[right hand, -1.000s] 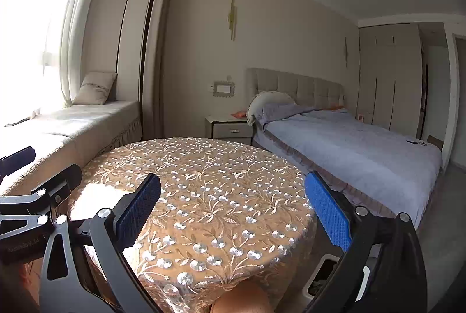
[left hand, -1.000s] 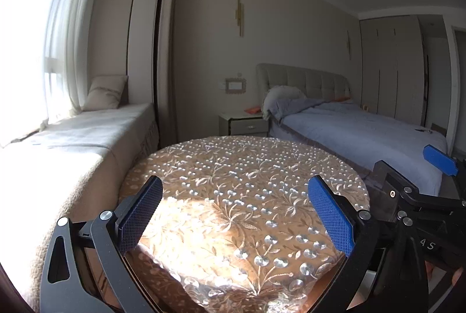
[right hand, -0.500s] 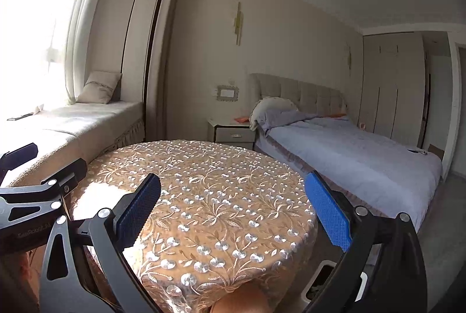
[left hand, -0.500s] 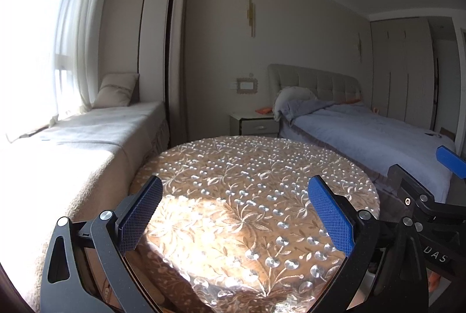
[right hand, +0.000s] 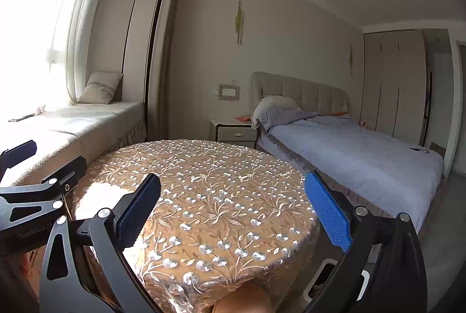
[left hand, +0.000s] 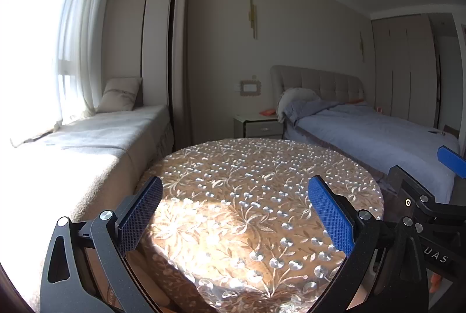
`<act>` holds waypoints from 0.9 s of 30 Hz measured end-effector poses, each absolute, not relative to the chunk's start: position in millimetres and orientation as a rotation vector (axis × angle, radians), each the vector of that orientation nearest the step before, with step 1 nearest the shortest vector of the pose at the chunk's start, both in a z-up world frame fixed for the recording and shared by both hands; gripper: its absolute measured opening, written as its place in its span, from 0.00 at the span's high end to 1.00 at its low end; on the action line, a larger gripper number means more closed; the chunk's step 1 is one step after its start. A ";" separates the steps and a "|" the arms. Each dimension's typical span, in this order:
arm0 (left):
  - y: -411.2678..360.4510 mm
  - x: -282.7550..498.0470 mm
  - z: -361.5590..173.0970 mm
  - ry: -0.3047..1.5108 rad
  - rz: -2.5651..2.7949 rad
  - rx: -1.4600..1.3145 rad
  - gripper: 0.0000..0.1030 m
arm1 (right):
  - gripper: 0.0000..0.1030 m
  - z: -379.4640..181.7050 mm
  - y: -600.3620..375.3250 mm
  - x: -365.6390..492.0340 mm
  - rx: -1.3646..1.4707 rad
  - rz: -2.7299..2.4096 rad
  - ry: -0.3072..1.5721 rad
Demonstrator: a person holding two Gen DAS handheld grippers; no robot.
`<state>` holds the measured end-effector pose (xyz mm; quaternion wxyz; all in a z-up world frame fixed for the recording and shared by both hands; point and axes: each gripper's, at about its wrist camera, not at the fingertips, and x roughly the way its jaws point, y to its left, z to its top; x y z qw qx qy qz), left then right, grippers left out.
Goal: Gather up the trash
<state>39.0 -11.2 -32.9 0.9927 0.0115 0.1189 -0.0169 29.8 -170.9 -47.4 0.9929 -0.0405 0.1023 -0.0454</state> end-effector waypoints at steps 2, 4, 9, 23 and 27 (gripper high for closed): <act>-11.1 39.1 -32.9 0.238 -0.033 0.024 0.05 | 0.05 -47.4 -171.5 29.9 -0.080 -0.089 0.207; -11.0 39.2 -32.8 0.238 -0.034 0.023 0.05 | 0.04 -47.1 -171.7 29.5 -0.078 -0.086 0.209; -11.6 37.8 -33.0 0.237 -0.030 0.026 0.05 | 0.05 -47.3 -172.0 29.2 -0.072 -0.083 0.212; -13.9 33.8 -30.9 0.232 -0.007 0.041 0.05 | 0.05 -47.4 -168.8 27.8 -0.079 -0.075 0.217; -15.3 32.6 -30.2 0.228 0.005 0.048 0.05 | 0.05 -47.6 -168.1 28.3 -0.081 -0.077 0.221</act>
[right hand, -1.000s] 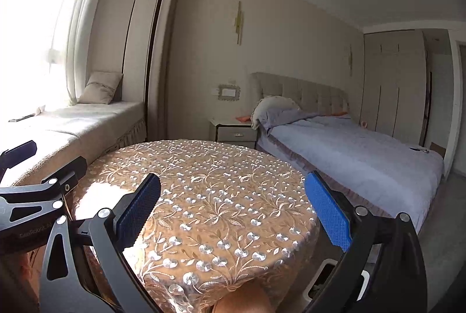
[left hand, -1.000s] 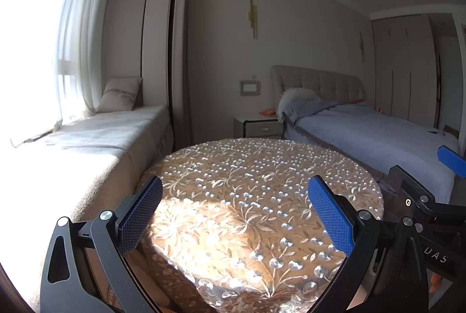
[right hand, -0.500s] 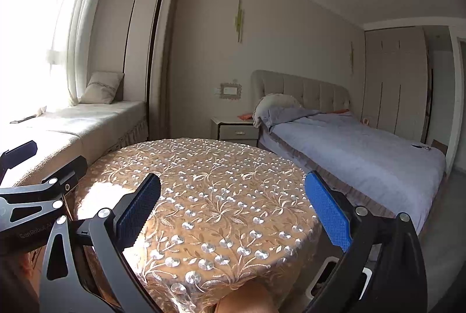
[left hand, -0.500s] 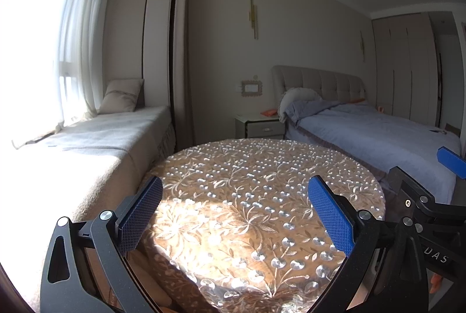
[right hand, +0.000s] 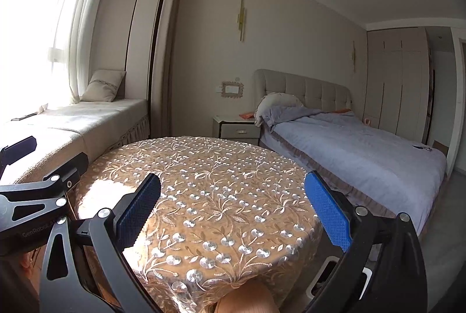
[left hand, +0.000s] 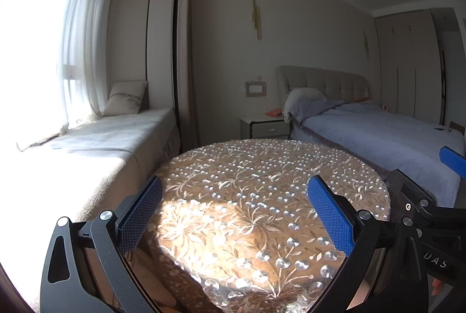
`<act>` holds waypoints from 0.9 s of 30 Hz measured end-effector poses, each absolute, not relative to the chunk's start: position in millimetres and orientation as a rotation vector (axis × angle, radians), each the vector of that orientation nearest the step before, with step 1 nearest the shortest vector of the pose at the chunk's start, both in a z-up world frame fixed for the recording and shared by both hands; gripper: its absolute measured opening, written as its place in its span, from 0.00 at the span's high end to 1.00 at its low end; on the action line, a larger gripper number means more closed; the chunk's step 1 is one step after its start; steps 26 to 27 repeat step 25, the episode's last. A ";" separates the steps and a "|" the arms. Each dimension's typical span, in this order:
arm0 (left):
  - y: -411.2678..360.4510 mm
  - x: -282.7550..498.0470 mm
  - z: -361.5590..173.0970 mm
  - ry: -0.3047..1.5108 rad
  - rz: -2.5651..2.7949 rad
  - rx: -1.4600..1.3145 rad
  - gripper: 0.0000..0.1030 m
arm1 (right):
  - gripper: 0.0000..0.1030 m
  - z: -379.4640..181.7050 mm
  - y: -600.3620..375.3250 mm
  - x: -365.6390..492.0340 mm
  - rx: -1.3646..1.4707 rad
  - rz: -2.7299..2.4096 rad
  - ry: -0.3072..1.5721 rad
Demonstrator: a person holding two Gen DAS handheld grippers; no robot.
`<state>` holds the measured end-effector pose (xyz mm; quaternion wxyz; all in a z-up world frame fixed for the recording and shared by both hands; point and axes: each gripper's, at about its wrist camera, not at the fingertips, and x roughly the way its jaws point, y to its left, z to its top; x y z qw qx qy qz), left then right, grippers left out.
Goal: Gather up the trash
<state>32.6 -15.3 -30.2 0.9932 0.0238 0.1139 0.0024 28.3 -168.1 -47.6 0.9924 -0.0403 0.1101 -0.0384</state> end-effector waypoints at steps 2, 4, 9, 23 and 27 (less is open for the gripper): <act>-15.6 32.1 -29.8 0.227 0.006 0.048 0.05 | 0.05 -47.5 -168.3 28.0 -0.080 -0.077 0.220; -16.0 31.8 -29.6 0.227 0.007 0.049 0.05 | 0.05 -47.9 -168.9 28.4 -0.079 -0.076 0.221; -16.2 31.3 -29.3 0.227 0.006 0.049 0.05 | 0.04 -48.0 -169.1 27.7 -0.077 -0.077 0.222; -17.4 32.4 -28.1 0.231 0.008 0.049 0.05 | 0.05 -48.7 -173.0 27.7 -0.066 -0.073 0.228; -16.3 33.5 -27.8 0.239 -0.004 0.044 0.05 | 0.05 -48.8 -174.7 27.4 -0.061 -0.072 0.230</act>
